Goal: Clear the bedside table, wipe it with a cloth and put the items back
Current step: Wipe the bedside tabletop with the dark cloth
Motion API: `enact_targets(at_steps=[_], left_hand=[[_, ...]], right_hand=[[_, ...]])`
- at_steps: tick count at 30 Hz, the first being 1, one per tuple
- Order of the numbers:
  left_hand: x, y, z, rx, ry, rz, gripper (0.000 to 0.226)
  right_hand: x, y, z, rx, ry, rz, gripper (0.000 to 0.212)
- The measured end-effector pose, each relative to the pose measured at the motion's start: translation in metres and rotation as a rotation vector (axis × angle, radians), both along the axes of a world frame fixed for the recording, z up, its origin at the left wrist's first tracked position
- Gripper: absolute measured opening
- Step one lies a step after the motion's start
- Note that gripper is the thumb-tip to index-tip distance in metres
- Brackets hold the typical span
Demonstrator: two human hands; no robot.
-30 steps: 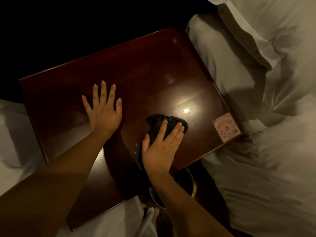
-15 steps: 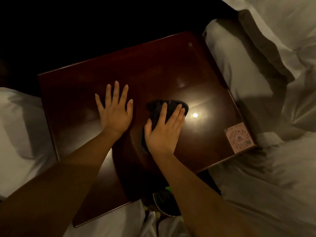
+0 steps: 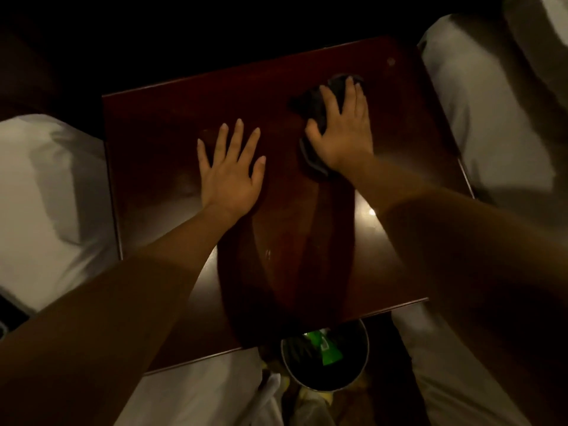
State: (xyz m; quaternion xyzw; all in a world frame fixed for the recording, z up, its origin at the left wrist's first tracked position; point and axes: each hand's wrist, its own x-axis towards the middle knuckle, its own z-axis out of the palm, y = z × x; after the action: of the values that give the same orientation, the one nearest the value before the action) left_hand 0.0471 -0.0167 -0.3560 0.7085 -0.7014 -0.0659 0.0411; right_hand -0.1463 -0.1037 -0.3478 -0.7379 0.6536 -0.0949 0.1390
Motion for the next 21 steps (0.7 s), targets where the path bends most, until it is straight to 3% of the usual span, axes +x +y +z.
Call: enact_targets(at_steps=[8,14,21], left_hand=[[0.0,-0.001,-0.002,0.01,-0.011,0.002,0.053],[-0.004,-0.003,-0.002,0.022,-0.021,0.006,0.054],[-0.004,-0.003,-0.001,0.041,-0.006,0.007,0.054]], right_hand=[[-0.045,0.003,0.004,-0.026,-0.008,0.139,0.059],[-0.083,0.053,0.006,-0.04,-0.009,0.032,0.059],[-0.06,0.116,0.003,-0.05,-0.021,-0.044,0.059]])
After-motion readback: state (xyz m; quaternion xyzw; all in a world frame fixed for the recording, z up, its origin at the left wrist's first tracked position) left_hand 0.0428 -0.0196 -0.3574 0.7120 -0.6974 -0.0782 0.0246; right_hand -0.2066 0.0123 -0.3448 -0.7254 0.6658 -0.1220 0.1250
